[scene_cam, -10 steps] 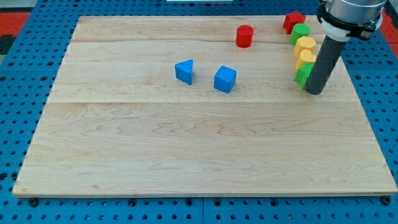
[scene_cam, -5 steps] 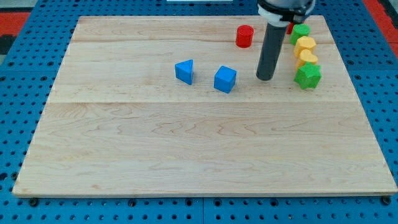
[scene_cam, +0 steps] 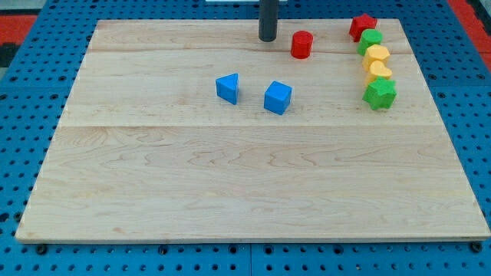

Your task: Push the red circle vertically below the green star

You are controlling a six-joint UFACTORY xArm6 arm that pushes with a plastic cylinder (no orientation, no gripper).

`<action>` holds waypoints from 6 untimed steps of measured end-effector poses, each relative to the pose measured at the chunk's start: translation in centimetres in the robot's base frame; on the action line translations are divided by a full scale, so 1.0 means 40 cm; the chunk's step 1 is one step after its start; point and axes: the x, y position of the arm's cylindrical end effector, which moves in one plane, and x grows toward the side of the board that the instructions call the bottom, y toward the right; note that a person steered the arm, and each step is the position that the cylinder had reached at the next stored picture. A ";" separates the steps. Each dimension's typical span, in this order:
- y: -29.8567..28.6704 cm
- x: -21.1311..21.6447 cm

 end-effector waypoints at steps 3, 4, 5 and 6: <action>0.088 0.033; 0.087 0.010; 0.096 -0.008; 0.100 0.013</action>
